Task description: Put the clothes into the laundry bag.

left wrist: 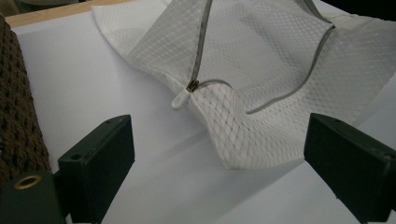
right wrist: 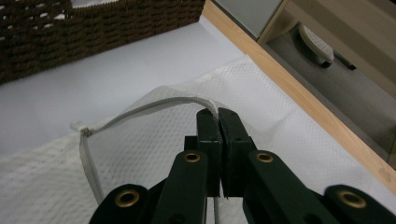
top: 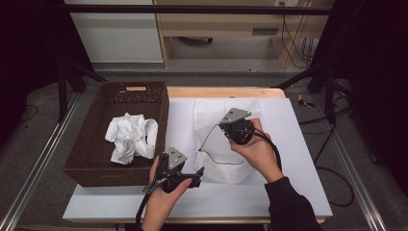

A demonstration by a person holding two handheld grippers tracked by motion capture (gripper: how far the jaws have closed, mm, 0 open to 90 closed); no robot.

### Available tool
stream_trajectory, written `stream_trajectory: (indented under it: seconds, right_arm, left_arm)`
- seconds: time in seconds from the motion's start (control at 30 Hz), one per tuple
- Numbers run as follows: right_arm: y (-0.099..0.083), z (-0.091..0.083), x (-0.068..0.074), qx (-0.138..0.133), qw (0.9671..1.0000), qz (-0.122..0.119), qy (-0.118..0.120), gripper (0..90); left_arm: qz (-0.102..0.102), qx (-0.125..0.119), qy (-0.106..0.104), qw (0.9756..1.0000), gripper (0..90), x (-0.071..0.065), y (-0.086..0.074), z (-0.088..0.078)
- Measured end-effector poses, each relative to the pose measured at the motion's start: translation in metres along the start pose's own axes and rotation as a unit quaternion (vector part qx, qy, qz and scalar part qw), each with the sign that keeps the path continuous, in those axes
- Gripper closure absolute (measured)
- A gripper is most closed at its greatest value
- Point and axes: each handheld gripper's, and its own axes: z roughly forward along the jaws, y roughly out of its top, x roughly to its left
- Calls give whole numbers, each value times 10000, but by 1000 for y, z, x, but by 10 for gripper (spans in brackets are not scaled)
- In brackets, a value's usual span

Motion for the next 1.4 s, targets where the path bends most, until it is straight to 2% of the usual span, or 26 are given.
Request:
stream_trajectory:
  seconds: [0.13,0.27,0.33,0.53,0.57,0.63,0.7,0.77,0.93,0.97,1.03,1.07,1.1,1.13,1.17,1.37,1.4]
  right_arm:
    - [-6,-3,1,89,9999,-42,34,888]
    - [-11,-5,-2,140,9999,-85,28,888]
    - [-12,-7,-4,113,9999,-81,38,888]
    - [-15,-10,-7,79,9999,-87,35,888]
    - [-15,-11,-7,65,9999,-93,33,888]
    - [-15,-12,-6,51,9999,-91,32,887]
    - [-15,-13,-6,36,9999,-106,26,886]
    - [-15,-13,-6,15,9999,-112,28,886]
    - [-16,-14,-7,1,9999,-99,28,883]
    - [-17,-14,-7,10,10000,-80,35,883]
    - [-18,-13,-9,27,10000,-80,49,883]
    - [-18,-13,-9,27,10000,-80,49,883]
    - [-19,-12,-10,44,10000,-42,47,882]
    - [-20,-12,-10,47,10000,-41,47,882]
    - [-20,-12,-10,50,10000,-37,62,882]
    - [-21,-11,-10,62,9999,-44,73,880]
    - [-21,-11,-10,62,9999,-44,73,880]
  left_arm:
    - [-12,11,-10,10000,88,2,2,-2]
    - [86,57,29,9999,82,5,9,-9]
    - [176,130,60,9997,78,8,16,-14]
    - [195,193,170,9995,73,20,32,-26]
    - [337,316,300,9985,73,27,40,-35]
    - [488,367,473,9970,71,36,48,-44]
    - [619,545,666,9944,71,49,58,-54]
    - [638,617,762,9931,69,61,65,-61]
    - [630,983,984,9883,65,99,81,-75]
    - [625,1029,1002,9877,63,104,83,-76]
    - [604,1242,1088,9844,56,122,87,-76]
    - [604,1242,1088,9844,56,122,87,-76]
    - [605,1357,1169,9820,55,135,88,-75]
    - [605,1357,1169,9820,54,135,88,-75]
    - [471,1459,1175,9812,54,153,86,-69]
    - [144,1743,1206,9772,57,200,71,-48]
    - [144,1743,1206,9772,58,200,71,-48]
